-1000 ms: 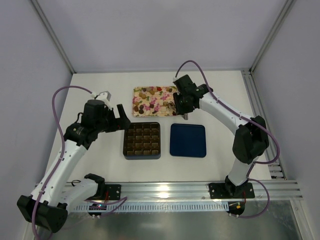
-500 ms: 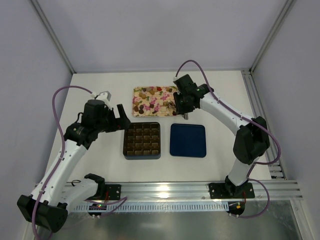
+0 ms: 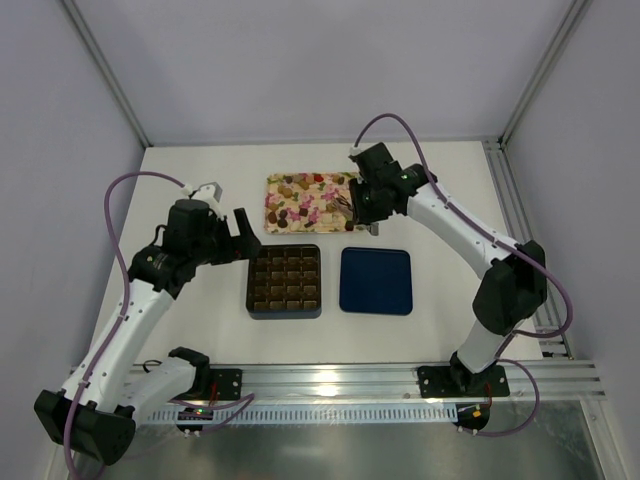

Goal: Pack the chocolate

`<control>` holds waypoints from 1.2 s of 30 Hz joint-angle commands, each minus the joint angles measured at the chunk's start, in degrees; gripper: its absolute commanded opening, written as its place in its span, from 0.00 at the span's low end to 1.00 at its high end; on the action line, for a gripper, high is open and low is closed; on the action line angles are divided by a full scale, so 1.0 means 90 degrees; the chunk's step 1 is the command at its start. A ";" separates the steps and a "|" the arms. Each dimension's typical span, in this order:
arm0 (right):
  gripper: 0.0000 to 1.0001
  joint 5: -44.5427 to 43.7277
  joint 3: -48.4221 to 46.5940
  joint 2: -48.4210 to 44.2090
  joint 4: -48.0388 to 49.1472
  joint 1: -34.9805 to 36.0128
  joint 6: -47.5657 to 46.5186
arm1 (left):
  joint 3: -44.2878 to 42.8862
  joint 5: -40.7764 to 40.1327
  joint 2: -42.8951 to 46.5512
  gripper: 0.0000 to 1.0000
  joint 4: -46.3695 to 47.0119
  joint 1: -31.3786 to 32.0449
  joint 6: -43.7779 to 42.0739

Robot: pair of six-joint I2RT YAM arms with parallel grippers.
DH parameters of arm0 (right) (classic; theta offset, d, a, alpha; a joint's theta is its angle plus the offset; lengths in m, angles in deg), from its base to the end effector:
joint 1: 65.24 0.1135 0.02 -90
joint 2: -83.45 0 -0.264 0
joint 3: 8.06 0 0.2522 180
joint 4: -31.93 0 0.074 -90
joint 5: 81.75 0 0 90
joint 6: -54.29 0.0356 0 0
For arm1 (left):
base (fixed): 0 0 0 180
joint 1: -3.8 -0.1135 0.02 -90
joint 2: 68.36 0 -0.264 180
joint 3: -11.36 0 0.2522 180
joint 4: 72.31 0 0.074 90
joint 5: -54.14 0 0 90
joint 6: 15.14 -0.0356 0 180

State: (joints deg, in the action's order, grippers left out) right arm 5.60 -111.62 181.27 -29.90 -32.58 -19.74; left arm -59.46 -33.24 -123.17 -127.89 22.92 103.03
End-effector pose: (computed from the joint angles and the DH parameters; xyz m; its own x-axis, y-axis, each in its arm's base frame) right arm 0.3107 0.1972 0.3093 -0.8141 -0.1954 -0.5469 -0.3052 0.9451 0.1166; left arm 0.1835 -0.0653 0.3290 -0.7008 -0.2562 -0.6658 0.0337 0.9204 -0.3896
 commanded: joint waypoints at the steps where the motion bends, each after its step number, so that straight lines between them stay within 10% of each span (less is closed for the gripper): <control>1: 0.24 0.0178 -0.0354 -0.0507 -0.0049 0.0042 0.0013 | -0.0144 -0.0056 -0.0023 0.95 0.0272 0.0005 0.0054; 36: 0.23 0.0413 -0.0823 -0.0069 -0.0079 0.2738 0.0814 | -0.1551 -0.0798 -0.0610 0.96 -0.0372 0.0005 -0.0131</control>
State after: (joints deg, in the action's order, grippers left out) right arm 9.95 -116.03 179.45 -33.44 -8.49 -13.23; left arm -71.70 -39.32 -128.63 -130.95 22.92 102.83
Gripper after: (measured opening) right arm 0.332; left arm 0.954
